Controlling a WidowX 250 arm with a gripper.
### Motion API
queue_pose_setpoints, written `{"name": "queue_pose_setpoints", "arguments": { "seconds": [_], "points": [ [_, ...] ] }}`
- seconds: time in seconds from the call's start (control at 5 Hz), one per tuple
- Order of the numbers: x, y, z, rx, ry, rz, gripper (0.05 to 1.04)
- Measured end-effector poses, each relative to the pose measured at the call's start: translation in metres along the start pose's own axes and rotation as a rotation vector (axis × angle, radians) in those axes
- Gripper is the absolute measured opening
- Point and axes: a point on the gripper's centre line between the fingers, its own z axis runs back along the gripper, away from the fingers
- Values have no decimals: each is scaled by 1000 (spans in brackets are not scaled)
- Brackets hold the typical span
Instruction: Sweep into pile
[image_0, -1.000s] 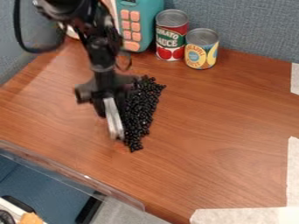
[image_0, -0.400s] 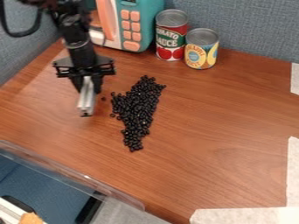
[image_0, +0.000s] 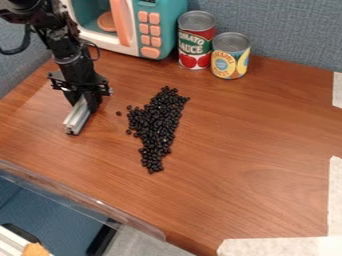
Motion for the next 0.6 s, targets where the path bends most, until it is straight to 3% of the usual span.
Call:
{"name": "queue_pose_setpoints", "arguments": {
  "seconds": [0.2, 0.6],
  "points": [
    [7, 5, -3, -24, 5, -83, 426],
    [8, -9, 5, 47, 98, -166, 985]
  ]
}}
